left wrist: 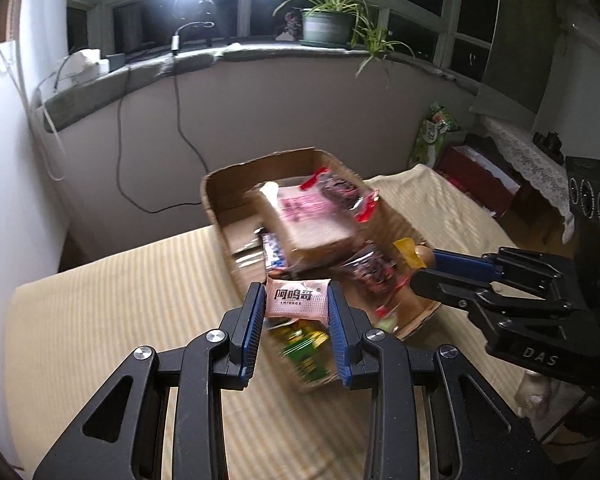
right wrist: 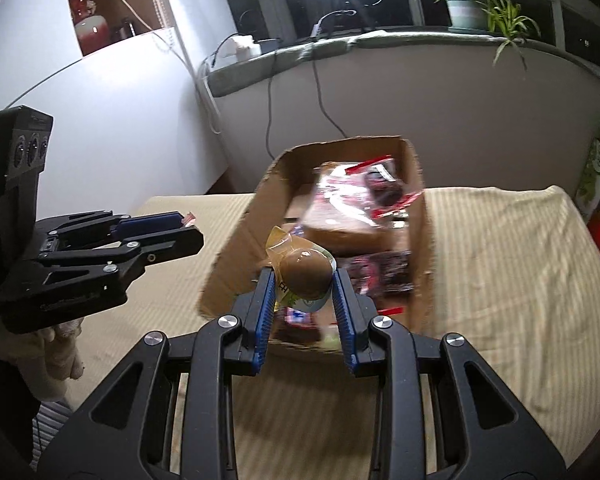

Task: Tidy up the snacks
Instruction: 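Carry both candies into the cardboard box and open both tools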

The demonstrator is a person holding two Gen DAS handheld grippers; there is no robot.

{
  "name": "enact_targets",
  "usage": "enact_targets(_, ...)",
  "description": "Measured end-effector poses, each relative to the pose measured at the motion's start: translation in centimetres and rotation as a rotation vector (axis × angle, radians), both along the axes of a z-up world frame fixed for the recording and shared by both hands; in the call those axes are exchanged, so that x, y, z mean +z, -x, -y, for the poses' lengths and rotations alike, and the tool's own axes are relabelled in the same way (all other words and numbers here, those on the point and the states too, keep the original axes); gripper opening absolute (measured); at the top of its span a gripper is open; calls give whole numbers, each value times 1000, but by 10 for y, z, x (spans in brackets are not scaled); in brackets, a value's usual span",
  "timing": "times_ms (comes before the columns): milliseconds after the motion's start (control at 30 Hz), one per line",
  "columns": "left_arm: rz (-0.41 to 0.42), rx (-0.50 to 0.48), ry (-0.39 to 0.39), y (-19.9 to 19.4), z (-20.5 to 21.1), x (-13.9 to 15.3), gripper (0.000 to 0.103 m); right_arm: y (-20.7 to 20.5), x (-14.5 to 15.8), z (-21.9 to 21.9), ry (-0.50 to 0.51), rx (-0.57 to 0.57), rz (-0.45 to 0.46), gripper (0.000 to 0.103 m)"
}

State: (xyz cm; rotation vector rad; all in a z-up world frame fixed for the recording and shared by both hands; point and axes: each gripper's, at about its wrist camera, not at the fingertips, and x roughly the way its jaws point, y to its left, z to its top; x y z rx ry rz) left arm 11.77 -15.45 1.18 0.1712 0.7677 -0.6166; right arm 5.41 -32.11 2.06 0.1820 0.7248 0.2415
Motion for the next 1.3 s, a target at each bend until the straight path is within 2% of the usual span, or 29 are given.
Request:
enact_targets(233,-4,-13,13,-1,20,-2,29,-9,1,12,8,-3,4,30)
enact_targets(567,-18,-10,14,-3,26,-7,30,-22,-4,12,24,2,-16,31)
enact_targets(1233,-2,-4,12,1,27,-2,35,-21,-5,12,28,-9,-28,39)
enact_targets(1267,-2,-4,12,0,27,-2,35,-21,-5,13,27,-11,-27,40)
enact_targets(1300,-2,-6,12,0,27,-2,37,-21,-4,13,27,-12,-25,45)
